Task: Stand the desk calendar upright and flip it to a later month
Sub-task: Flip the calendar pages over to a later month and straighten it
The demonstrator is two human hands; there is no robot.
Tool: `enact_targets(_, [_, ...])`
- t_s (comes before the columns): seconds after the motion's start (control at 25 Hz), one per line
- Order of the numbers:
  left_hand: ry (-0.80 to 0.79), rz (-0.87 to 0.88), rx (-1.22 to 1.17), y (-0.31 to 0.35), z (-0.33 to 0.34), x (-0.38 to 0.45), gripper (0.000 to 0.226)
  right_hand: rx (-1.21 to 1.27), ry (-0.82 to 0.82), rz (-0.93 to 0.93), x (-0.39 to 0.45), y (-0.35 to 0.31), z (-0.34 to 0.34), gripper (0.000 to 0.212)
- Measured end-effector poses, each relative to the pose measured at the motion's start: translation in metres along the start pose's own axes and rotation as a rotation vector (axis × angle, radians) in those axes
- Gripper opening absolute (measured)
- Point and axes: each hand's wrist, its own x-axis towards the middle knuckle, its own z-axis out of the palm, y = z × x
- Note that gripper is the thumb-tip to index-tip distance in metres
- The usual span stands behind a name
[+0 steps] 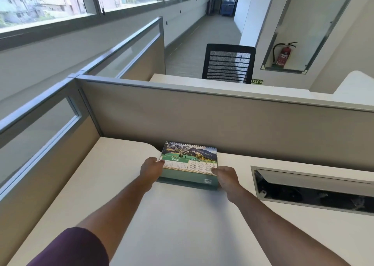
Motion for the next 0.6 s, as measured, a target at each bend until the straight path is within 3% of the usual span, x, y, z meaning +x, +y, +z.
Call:
enact_targets(0.28, [-0.116,-0.199,-0.14,-0.006,0.006,0.003,0.044,0.085,-0.084,0.05,-0.004,0.014,-0.006,0.027])
enact_targets(0.44, [-0.129,-0.059,-0.166,-0.006,-0.001,-0.011,0.052,0.139,-0.169,-0.051,-0.019,0.017,-0.012,0.038])
enact_targets(0.6, [-0.162,0.011,-0.23,-0.021,-0.012,-0.025,0.059,0.169,-0.206,-0.08,-0.035,0.024,-0.011,0.021])
